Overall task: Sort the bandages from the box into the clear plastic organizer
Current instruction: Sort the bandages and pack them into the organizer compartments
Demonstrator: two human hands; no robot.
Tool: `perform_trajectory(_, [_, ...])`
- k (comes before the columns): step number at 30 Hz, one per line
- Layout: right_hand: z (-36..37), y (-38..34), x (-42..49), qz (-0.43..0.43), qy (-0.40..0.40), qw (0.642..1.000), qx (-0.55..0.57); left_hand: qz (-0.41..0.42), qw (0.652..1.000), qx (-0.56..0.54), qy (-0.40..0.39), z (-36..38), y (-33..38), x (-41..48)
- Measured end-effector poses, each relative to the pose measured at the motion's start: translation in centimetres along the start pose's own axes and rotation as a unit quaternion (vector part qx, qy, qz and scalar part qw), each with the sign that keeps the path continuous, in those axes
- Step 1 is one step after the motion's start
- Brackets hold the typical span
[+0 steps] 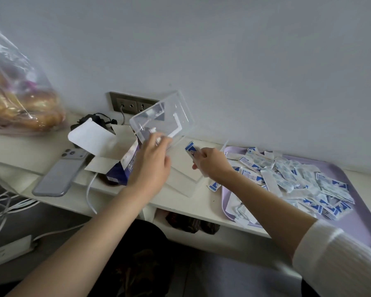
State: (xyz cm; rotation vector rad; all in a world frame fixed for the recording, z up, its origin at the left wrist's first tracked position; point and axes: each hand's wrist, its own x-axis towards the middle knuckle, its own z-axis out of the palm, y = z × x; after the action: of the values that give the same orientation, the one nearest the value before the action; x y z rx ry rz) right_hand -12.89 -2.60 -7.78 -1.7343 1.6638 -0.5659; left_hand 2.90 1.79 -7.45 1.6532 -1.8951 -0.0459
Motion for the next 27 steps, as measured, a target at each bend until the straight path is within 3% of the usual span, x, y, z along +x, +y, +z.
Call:
perform_trajectory(5, [-0.8,1.1,0.0,0.014,0.003,0.999,-0.035,-0.038,0.988,-0.034,-0.144,2.9,1.5,-1.7])
perform_trajectory(9, [-1.4,1.8,-0.3,0.019,-0.002,0.998,-0.059,-0.047,0.982,-0.087,-0.161,3.4,2.3,-1.6])
perform_trajectory(27, [-2.2,2.9,-0.8,0.036,0.011,0.996,-0.086,0.009,0.969,-0.086,-0.232,3.6,2.0,0.3])
